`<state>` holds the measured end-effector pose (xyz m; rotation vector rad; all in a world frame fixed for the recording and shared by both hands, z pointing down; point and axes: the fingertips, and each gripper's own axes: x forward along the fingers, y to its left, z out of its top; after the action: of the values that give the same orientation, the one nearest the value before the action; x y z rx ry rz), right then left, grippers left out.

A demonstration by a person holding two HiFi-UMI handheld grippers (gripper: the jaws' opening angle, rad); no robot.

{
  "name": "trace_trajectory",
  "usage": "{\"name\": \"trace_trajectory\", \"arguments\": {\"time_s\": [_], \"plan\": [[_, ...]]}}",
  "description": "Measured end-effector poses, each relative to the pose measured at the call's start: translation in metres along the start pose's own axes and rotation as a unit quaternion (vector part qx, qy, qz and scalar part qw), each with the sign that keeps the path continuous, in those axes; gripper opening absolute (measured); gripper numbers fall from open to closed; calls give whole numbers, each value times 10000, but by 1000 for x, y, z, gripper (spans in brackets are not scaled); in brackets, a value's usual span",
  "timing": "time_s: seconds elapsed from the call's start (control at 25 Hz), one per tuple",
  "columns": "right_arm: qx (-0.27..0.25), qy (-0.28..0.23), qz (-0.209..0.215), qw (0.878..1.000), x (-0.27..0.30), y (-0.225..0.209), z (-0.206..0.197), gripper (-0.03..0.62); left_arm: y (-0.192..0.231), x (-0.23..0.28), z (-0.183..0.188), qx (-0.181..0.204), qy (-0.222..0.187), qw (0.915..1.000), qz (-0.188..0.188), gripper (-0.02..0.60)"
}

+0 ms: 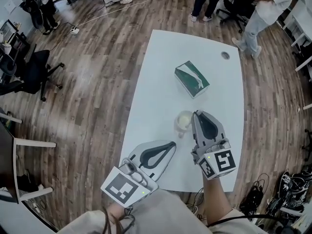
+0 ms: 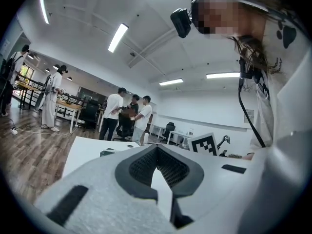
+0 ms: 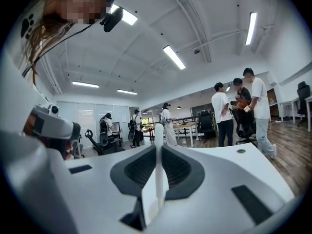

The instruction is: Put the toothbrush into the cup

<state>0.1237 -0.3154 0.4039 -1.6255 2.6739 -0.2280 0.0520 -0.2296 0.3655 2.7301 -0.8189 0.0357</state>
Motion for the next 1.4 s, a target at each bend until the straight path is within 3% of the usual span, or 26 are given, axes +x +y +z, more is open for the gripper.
{"name": "trace_trajectory", "arguments": {"time_s": [0.48, 0.88, 1.04, 1.4], "plan": [[367, 441, -238, 9981, 22, -19, -58, 48, 22, 6, -10, -149, 114, 9998, 21, 9], [503, 746, -432, 9950, 25, -27, -78, 48, 29, 4, -12, -235, 115, 9996, 60, 9], [551, 817, -600, 9933, 18, -29, -80, 98, 28, 2, -14, -240, 90, 9996, 69, 8], [658, 934, -606, 9916, 15, -29, -85, 98, 25, 0, -13, -246, 71, 9996, 69, 9]]}}
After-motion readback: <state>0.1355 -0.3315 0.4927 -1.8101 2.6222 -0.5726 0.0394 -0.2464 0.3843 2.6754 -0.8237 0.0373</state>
